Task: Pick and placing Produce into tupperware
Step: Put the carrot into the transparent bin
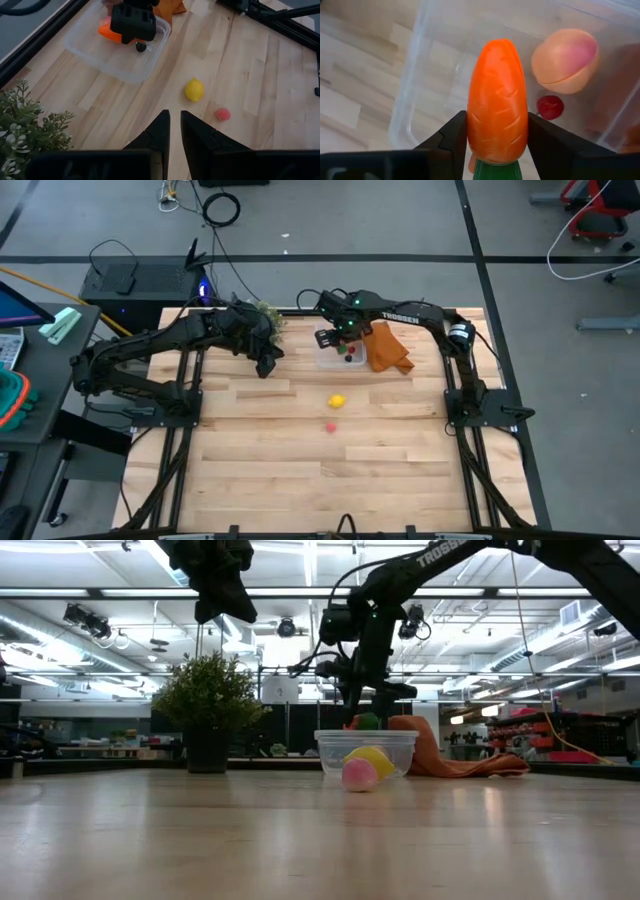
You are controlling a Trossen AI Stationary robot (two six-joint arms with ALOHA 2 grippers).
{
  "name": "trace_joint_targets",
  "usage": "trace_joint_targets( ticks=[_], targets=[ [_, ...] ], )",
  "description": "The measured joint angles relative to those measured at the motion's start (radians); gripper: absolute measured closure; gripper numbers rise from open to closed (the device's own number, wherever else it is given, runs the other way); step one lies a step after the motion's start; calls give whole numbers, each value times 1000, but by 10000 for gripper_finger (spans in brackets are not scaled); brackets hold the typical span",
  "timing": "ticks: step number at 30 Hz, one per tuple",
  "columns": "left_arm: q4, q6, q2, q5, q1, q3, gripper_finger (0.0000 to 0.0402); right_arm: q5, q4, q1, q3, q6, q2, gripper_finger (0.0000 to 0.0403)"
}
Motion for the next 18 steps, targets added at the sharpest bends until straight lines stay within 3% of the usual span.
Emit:
trace_joint_targets(
  ticks=[18],
  targets=[
    [0, 0, 0, 0, 0, 0, 349, -47, -6, 1, 0, 133, 55, 261]
  ],
)
